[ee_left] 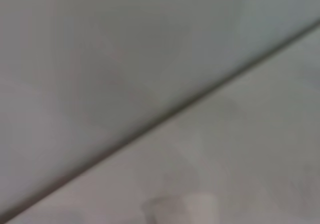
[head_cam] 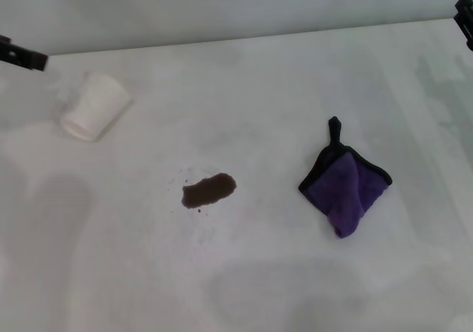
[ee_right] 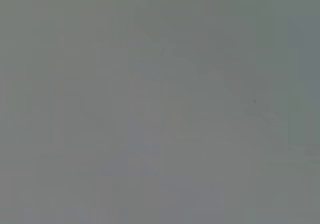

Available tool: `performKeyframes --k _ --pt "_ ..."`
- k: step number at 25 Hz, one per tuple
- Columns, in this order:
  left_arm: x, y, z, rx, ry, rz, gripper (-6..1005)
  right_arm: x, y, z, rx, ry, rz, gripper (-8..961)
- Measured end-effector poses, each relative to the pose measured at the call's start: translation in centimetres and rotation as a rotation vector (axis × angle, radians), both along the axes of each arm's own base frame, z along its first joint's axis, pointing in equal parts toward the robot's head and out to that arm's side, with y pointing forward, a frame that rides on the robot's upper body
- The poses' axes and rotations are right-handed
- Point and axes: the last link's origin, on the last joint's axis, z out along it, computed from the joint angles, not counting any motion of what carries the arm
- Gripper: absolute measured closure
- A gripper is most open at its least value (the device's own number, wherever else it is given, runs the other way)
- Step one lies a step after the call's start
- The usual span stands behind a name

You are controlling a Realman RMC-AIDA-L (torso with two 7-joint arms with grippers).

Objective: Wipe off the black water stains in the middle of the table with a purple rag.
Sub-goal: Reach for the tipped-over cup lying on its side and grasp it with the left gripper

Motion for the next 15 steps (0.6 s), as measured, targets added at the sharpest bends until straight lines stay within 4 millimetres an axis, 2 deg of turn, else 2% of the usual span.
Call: performKeyframes --k 2,6,15 --pt "-0.1 0.3 -1.2 0.007 0.037 -0.008 126 0.1 -0.1 0.0 0.0 0.0 -0.002 158" --pt "-0.9 0.8 -2.3 0.035 0.116 0.01 126 0.2 -0.3 0.0 0.0 0.0 -0.005 159" --pt "-1.2 1.0 -7.2 0.029 0.144 0.0 125 0.5 -0.4 0.0 -0.003 -0.001 -0.016 159"
